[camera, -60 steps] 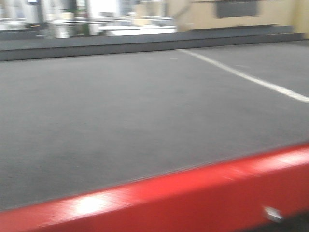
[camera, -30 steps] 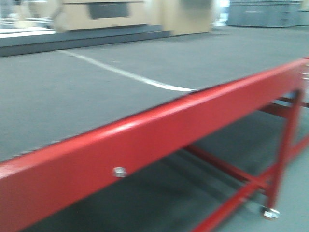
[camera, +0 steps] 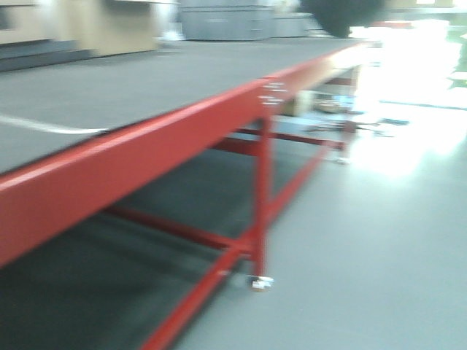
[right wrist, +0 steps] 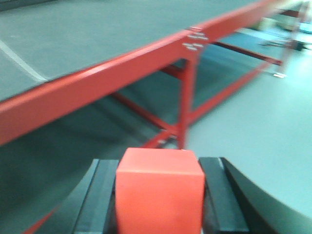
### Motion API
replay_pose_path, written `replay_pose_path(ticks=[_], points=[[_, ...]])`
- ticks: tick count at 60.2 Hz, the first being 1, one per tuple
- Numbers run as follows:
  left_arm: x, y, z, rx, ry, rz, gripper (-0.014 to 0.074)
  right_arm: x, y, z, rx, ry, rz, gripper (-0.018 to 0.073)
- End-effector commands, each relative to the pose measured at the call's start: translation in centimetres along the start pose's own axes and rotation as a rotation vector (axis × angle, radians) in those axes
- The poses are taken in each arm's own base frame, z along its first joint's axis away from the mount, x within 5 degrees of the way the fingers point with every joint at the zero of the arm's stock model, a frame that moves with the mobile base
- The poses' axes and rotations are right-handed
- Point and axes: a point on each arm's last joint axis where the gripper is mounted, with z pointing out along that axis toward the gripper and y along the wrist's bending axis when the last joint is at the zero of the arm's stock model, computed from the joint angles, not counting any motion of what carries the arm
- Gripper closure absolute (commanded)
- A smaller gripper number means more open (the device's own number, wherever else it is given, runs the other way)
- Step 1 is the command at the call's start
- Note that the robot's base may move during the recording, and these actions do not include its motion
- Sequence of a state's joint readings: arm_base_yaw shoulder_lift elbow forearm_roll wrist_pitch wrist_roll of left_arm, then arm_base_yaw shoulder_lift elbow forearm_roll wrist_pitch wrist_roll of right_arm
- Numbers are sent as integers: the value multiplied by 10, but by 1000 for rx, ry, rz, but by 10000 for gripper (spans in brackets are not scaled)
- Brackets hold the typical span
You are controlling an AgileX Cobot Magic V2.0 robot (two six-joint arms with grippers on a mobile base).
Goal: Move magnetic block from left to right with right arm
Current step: 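Drive the base away from the table holding the cube in the right gripper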
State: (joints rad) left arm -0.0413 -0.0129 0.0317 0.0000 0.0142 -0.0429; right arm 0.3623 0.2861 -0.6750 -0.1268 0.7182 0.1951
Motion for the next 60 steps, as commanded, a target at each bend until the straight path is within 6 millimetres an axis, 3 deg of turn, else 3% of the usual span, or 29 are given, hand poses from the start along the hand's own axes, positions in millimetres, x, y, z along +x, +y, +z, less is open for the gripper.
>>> replay_pose_path(ticks=[1, 60], points=[[-6, 0, -1, 9, -94, -5, 713, -15, 1, -2, -5, -101, -18, 273], [-6, 0, -1, 9, -94, -5, 713, -15, 1, -2, -5, -101, -18, 273]])
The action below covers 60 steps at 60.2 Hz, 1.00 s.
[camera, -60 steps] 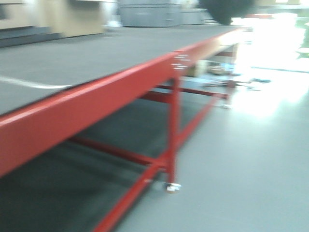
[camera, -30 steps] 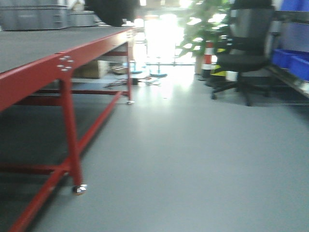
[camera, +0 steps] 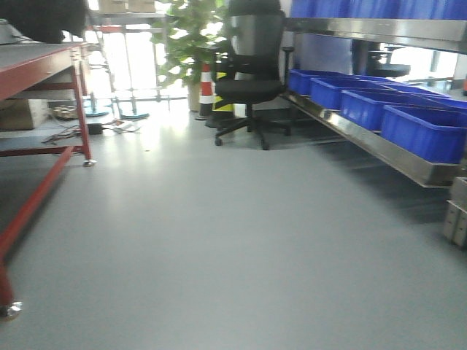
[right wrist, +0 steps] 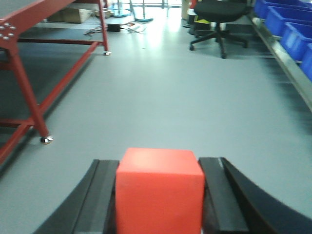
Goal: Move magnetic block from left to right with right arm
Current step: 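Drive the base away from the table holding the cube in the right gripper, then drive the base across the room toward the red-framed table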
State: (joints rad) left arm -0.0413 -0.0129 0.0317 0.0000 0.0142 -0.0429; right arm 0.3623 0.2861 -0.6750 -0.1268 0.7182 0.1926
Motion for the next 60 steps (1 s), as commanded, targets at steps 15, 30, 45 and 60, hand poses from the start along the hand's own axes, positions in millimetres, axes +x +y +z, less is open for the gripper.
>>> replay_pose_path(ticks=[15, 30, 45, 60], points=[[-6, 0, -1, 9, -94, -5, 713, -15, 1, -2, -5, -101, -15, 273], [-6, 0, -1, 9, -94, -5, 713, -15, 1, -2, -5, -101, -15, 273], [-6, 0, -1, 9, -94, -5, 712, -15, 1, -2, -5, -101, -15, 273], [-6, 0, -1, 9, -94, -5, 713, -15, 1, -2, -5, -101, -15, 273]])
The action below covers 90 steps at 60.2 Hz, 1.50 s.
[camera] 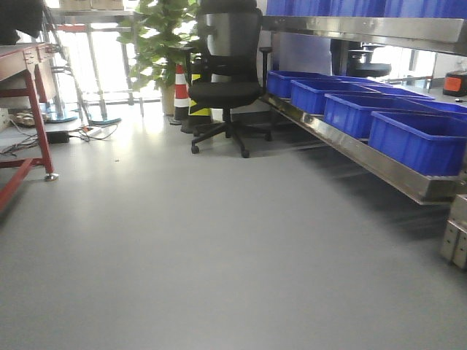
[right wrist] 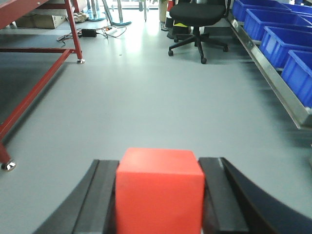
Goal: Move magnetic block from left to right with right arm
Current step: 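Drive the base across the room toward the red-framed table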
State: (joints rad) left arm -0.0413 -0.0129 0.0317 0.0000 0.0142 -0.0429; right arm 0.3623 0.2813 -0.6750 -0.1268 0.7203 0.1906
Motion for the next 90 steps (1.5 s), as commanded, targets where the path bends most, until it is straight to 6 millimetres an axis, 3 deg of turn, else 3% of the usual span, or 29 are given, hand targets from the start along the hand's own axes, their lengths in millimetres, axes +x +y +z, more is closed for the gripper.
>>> replay_pose_path(ticks=[1, 90], points=[[-6, 0, -1, 9, -94, -5, 713, -15, 1, -1, -5, -99, -14, 273], [-6, 0, -1, 9, -94, -5, 713, -15, 1, -1, -5, -98, -14, 273]])
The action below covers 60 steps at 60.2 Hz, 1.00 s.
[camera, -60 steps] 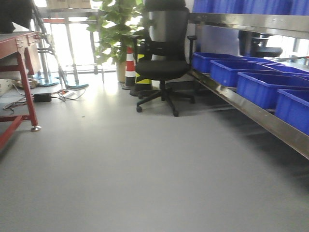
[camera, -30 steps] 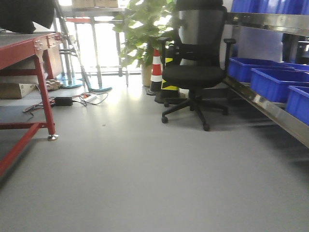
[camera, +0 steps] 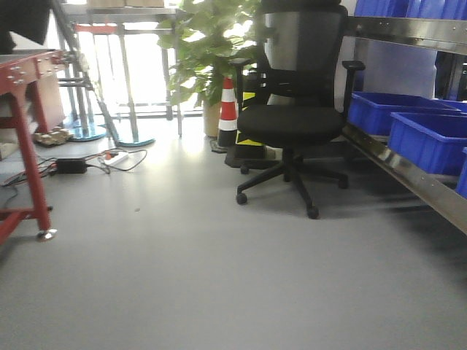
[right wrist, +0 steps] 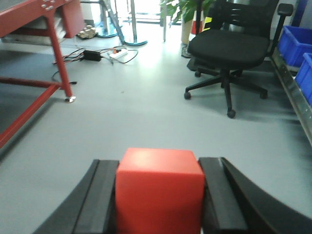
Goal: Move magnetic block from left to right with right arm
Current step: 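Drive the base across the room toward the red-framed table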
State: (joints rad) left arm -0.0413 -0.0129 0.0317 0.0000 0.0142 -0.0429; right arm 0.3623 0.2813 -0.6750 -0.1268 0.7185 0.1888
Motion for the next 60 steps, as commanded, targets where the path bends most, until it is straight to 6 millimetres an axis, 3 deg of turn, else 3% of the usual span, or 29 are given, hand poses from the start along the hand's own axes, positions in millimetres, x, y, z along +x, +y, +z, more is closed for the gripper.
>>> replay_pose_path(ticks=[1, 60], points=[[-6, 0, -1, 9, -94, -5, 713, -15, 1, -1, -5, -98, -12, 273], [-6, 0, -1, 9, -94, -5, 713, -15, 1, -1, -5, -98, -12, 273]])
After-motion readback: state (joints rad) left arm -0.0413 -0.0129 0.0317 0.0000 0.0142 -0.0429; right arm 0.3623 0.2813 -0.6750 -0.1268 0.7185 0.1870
